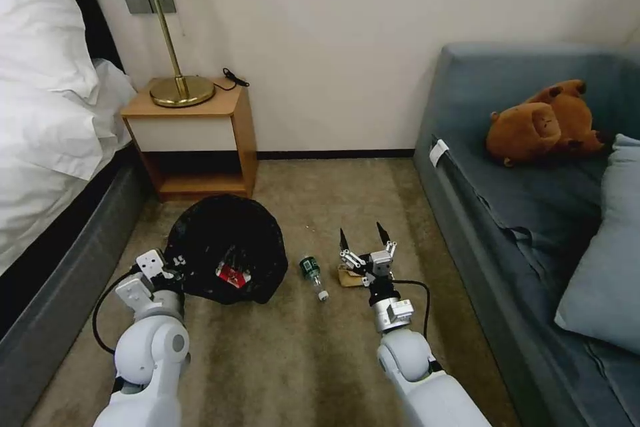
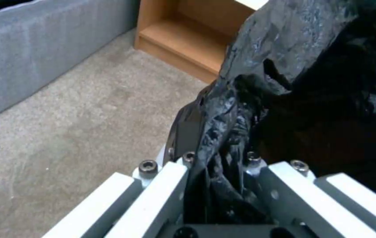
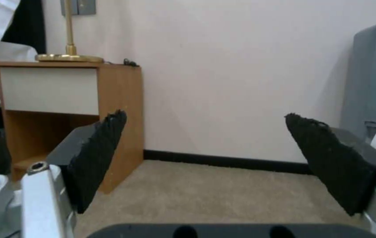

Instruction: Pick up the trash bin, then pick up the garbage on the floor and place it into the trash bin.

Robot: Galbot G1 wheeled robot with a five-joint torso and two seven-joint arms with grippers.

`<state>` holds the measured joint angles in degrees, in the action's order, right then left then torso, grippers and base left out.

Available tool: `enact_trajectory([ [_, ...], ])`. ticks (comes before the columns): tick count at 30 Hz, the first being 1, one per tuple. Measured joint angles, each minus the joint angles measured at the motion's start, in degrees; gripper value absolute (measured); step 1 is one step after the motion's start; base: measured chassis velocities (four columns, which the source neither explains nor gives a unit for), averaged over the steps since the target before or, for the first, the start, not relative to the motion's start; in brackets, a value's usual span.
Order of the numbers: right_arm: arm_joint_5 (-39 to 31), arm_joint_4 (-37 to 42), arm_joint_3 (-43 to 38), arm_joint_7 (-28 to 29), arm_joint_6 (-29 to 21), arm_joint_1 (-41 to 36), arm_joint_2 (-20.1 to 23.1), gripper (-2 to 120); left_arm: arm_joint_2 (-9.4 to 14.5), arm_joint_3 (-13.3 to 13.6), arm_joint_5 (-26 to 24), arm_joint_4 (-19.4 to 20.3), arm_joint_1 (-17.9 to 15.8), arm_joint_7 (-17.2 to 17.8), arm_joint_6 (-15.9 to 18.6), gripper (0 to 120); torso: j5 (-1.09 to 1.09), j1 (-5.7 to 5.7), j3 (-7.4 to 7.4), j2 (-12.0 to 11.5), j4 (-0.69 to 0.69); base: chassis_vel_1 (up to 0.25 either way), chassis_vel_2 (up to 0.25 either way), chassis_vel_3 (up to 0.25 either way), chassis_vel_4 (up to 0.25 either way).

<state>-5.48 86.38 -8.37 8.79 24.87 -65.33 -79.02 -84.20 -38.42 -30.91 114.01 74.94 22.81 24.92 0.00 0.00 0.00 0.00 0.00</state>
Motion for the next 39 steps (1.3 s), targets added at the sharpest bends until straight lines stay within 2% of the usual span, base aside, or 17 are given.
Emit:
enact_trajectory([
  [13,0.12,-0.26,-0.19,-0.14,0.3,-0.01,-0.35,91,0.09,-0.75,-0.33,0.0,0.45,-0.07,-0.32,1,0.0,0.0,0.0,0.0,0.0,-0.076,0.07,0.07,-0.072],
  [39,0.0,-0.48,-1.72,-0.2,0.59,0.84,-0.12,90,-0.28,-0.11,0.02,0.08,0.37,-0.09,-0.44,1,0.0,0.0,0.0,0.0,0.0,-0.074,0.07,0.076,-0.071],
])
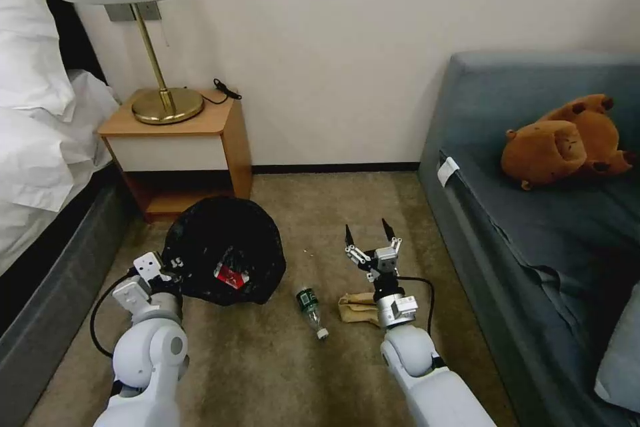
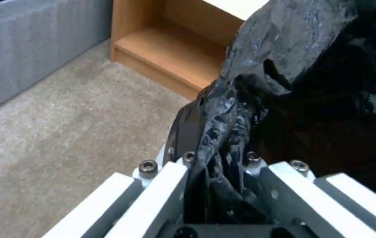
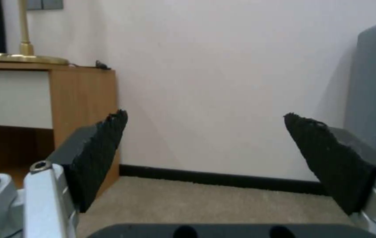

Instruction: Pick up the trash bin, then pick up the garbage on the floor and place it into the trash bin.

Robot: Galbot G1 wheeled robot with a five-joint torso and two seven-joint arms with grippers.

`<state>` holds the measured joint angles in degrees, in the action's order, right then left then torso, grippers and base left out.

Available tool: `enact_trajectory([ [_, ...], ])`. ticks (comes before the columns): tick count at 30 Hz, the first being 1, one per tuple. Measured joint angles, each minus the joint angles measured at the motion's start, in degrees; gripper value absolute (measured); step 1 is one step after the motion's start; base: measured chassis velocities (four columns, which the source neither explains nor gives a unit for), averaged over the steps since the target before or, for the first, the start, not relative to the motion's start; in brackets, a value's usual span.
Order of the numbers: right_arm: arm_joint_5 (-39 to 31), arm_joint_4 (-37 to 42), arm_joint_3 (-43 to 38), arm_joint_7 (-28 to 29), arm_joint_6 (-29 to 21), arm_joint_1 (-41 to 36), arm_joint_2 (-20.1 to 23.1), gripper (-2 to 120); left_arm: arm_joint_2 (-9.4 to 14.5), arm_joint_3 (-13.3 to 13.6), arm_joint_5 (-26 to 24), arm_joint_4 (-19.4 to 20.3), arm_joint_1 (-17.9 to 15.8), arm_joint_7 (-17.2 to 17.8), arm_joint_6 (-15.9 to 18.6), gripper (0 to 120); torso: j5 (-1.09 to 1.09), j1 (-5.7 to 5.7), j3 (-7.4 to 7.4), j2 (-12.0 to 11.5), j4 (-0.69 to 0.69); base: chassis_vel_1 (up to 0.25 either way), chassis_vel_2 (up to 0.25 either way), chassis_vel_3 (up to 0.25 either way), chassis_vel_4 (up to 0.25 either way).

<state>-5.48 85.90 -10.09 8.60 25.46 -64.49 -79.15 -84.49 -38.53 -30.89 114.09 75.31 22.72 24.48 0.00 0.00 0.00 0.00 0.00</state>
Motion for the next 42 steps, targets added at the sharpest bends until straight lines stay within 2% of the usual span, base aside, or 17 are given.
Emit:
enact_trajectory([
  [11,1.06,-1.52,-0.49,1.12,2.85,0.39,-0.08,93,0.22,0.65,0.37,0.09,1.12,0.01,-0.17,1,0.0,0.0,0.0,0.0,0.0,-0.051,0.05,0.059,-0.044],
  [20,3.73,-2.09,-1.79,-2.03,3.53,1.3,1.41,98,1.17,0.33,-0.08,0.48,1.21,-0.03,-0.25,1,-0.01,0.0,0.0,0.0,0.0,0.0,0.0,0.0,0.0],
  [22,5.17,-3.13,-1.86,-6.27,3.68,2.52,3.41,100,1.95,0.09,-0.37,0.57,1.35,-0.06,-0.25,1,-0.01,0.0,0.0,0.0,0.0,0.0,0.0,0.0,0.0],
  [23,5.17,-3.13,-1.86,-6.27,3.68,2.52,3.41,100,1.95,0.09,-0.37,0.57,1.35,-0.06,-0.25,1,-0.01,0.0,0.0,0.0,0.0,0.0,0.0,0.0,0.0],
  [25,6.23,-4.62,-1.5,-12.39,4.08,4.32,5.94,100,2.28,-0.03,-0.45,0.57,1.75,-0.13,-0.34,1,-0.01,0.0,0.0,0.0,0.0,0.0,0.0,0.0,0.0],
  [26,6.23,-4.62,-1.5,-12.39,4.08,4.32,5.94,100,2.28,-0.03,-0.45,0.57,1.75,-0.13,-0.34,1,-0.01,0.0,0.0,0.0,0.0,0.0,0.0,0.0,0.0],
  [28,6.52,-6.71,-0.56,-20.26,4.17,6.1,9.06,100,2.35,0.07,-0.44,0.54,2.56,-0.41,-0.73,1,-0.01,0.0,0.0,0.0,0.01,0.0,0.0,0.0,0.0],
  [29,6.52,-6.71,-0.56,-20.26,4.17,6.1,9.06,100,2.35,0.07,-0.44,0.54,2.56,-0.41,-0.73,1,-0.01,0.0,0.0,0.0,0.01,0.0,0.0,0.0,0.0],
  [31,5.79,-8.75,0.86,-25.53,3.69,7.47,11.65,100,2.32,0.03,-0.39,0.22,2.92,-0.52,-0.88,1,0.01,0.0,0.0,0.0,0.0,0.0,0.0,0.0,0.0],
  [32,5.79,-8.75,0.86,-25.53,3.69,7.47,11.65,100,2.32,0.03,-0.39,0.22,2.92,-0.52,-0.88,1,0.01,0.0,0.0,0.0,0.0,0.0,0.0,0.0,0.0],
  [34,5.37,-12.19,2.78,-29.57,3.45,8.98,13.06,100,2.54,0.16,-0.15,-0.28,2.95,-0.54,-1.14,1,0.0,0.0,0.0,0.0,0.0,0.0,0.0,0.0,0.0],
  [38,6.06,-15.7,3.82,-33.22,3.86,10.2,13.12,100,2.88,0.37,0.06,-0.6,2.96,-0.57,-1.25,1,-0.01,0.0,0.0,0.0,0.0,0.0,0.0,0.0,0.0],
  [41,7.57,-21.47,5.18,-38.83,4.74,12.5,13.2,100,3.03,0.39,0.18,-1.26,2.64,-0.59,-1.3,1,-0.02,0.0,0.0,0.0,0.0,0.0,0.0,0.0,0.0],
  [42,7.57,-21.47,5.18,-38.83,4.74,12.5,13.2,100,3.03,0.39,0.18,-1.26,2.64,-0.59,-1.3,1,-0.02,0.0,0.0,0.0,0.0,0.0,0.0,0.0,0.0],
])
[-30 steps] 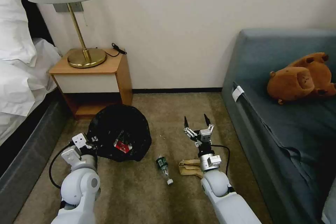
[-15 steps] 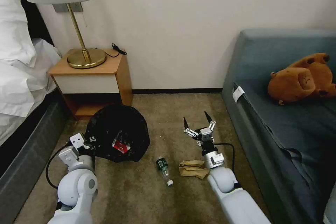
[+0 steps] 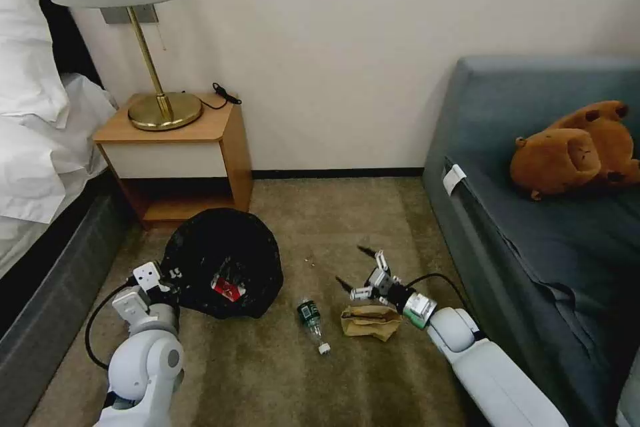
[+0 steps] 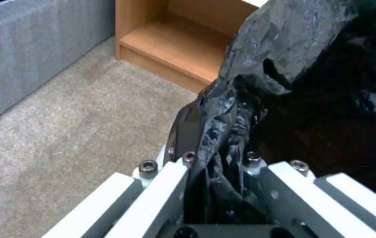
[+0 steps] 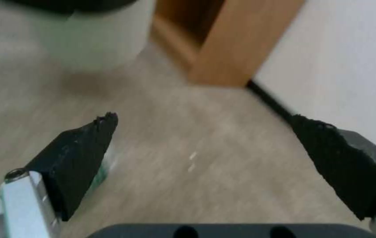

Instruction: Pick up the trash bin, then pick up the garbage on the floor and place it into the trash bin.

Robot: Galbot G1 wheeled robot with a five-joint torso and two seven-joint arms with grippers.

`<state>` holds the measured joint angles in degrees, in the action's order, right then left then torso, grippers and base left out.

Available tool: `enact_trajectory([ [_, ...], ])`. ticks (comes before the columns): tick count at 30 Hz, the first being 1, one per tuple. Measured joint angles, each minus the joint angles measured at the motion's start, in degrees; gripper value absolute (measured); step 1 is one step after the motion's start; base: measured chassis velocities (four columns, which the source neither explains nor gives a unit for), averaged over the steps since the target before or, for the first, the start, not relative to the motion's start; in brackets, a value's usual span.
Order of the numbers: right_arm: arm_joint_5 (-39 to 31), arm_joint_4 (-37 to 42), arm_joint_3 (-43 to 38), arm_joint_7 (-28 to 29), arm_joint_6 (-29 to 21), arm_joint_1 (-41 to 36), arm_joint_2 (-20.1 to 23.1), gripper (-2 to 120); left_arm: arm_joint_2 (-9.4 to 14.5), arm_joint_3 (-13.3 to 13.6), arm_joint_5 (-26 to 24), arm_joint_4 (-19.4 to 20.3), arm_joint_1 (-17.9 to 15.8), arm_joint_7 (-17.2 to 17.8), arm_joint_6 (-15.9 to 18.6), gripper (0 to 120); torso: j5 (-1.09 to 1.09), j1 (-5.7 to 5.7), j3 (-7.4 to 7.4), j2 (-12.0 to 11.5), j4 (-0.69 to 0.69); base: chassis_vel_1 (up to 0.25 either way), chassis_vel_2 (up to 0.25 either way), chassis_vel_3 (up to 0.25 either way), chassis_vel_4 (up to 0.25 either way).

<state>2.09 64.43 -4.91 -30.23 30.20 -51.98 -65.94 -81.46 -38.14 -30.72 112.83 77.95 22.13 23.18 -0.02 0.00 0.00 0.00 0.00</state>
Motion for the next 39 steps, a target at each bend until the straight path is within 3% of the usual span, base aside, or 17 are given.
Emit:
enact_trajectory([
  [4,1.03,-3.73,2.68,-5.02,-1.35,2.5,1.89,100,-0.22,0.13,0.38,-0.72,-0.1,-0.03,-0.13,1,0.02,0.0,0.0,0.0,0.0,0.0,0.0,0.0,0.0],
  [7,5.59,-5.63,3.07,-9.51,-2.86,4.74,3.19,100,-0.57,0.27,0.89,-1.14,-0.19,-0.11,-0.33,1,0.02,0.0,0.0,0.0,0.0,0.0,0.0,0.0,0.0],
  [11,7.0,-6.8,3.08,-11.06,-2.97,5.59,3.66,100,-0.8,0.27,1.06,-1.15,-0.17,-0.12,-0.33,1,0.02,0.0,0.0,0.0,0.0,0.0,0.0,0.0,0.0],
  [14,12.23,-9.76,1.86,-12.87,-1.6,6.92,3.75,100,-1.41,0.22,1.76,-1.0,0.43,-0.26,-0.75,1,0.01,0.0,0.0,0.0,0.0,0.0,0.0,0.0,0.0],
  [25,23.05,-15.01,-3.73,-13.97,1.55,8.94,-0.86,100,-2.3,-0.33,2.4,1.01,1.72,-0.39,-0.97,1,0.01,0.0,0.0,0.0,0.0,0.0,0.0,0.0,0.0],
  [31,32.94,-18.77,-7.8,-12.97,3.38,10.27,-3.13,100,-2.52,-1.31,2.34,2.25,2.98,-0.38,-0.98,1,0.02,0.0,0.0,0.0,0.01,0.0,0.0,0.0,0.0],
  [39,35.35,-20.45,-9.39,-12.18,3.95,10.28,-3.28,99,-2.78,-1.39,2.32,2.61,3.26,-0.4,-1.01,1,0.02,0.0,0.0,0.0,-0.01,0.0,0.0,0.0,0.0],
])
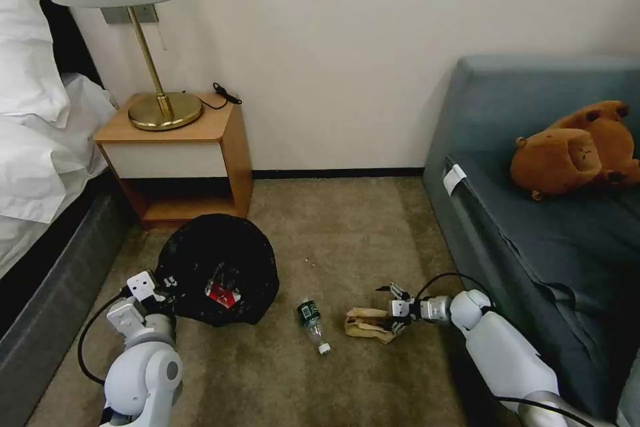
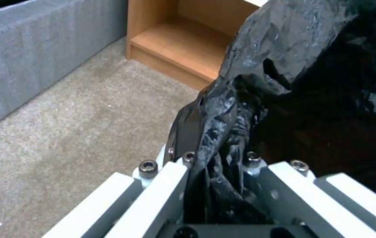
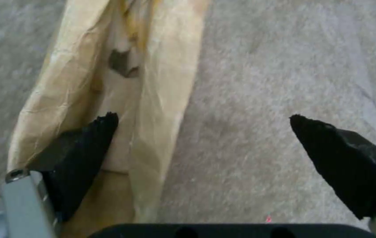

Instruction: Pick up the trash bin, then pick up the garbage on the floor and place it into the trash bin.

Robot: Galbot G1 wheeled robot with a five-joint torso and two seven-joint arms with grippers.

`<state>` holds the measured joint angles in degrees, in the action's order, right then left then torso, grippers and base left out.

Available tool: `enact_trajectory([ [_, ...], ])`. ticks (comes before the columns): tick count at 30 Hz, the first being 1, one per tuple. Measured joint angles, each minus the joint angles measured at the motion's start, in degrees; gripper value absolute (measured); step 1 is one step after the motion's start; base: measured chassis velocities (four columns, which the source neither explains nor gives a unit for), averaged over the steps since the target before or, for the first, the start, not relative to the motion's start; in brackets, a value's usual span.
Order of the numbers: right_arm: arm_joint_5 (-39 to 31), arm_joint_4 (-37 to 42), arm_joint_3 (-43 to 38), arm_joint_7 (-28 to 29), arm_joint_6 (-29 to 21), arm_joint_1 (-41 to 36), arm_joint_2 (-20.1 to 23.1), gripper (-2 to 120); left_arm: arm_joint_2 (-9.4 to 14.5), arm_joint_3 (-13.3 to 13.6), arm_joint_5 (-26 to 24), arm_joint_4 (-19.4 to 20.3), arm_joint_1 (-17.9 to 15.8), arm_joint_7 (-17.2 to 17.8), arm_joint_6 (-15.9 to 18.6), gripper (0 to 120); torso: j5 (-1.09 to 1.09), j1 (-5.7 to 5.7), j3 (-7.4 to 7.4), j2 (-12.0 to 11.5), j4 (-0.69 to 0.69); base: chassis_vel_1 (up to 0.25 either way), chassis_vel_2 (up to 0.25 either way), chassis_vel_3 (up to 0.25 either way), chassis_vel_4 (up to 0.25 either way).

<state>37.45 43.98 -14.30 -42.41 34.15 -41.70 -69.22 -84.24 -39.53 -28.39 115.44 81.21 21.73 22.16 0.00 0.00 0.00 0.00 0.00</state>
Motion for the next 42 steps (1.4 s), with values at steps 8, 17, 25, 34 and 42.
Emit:
enact_trajectory([
  [8,-0.14,1.17,-1.9,0.59,1.17,-2.41,0.42,73,-0.58,1.14,0.39,0.23,0.0,-0.01,-0.07,1,0.0,0.0,0.0,0.0,0.0,0.0,0.0,0.0,0.0],
  [17,-3.59,1.75,-1.31,1.82,0.53,-3.53,0.11,39,0.07,0.8,-0.02,0.24,-0.02,0.01,-0.12,1,0.0,0.0,0.0,0.0,0.0,0.0,0.0,0.0,0.0],
  [25,-4.64,1.97,-1.01,2.52,0.19,-4.01,0.23,11,0.1,0.77,-0.22,0.04,-0.07,0.01,-0.25,1,0.0,0.0,0.0,0.0,0.0,0.0,0.0,0.0,0.0],
  [34,-5.47,2.89,-0.72,3.08,-0.15,-4.13,0.3,0,-0.11,0.75,-0.27,-0.28,-0.18,0.01,-0.39,1,0.0,0.0,0.0,0.0,0.0,0.0,0.0,0.0,0.0],
  [42,-12.32,5.4,1.25,5.77,-1.61,-4.2,0.94,0,-0.23,1.04,-0.16,-0.32,-0.19,0.01,-0.44,1,0.0,0.0,0.0,0.0,0.0,0.0,0.0,0.0,0.0],
])
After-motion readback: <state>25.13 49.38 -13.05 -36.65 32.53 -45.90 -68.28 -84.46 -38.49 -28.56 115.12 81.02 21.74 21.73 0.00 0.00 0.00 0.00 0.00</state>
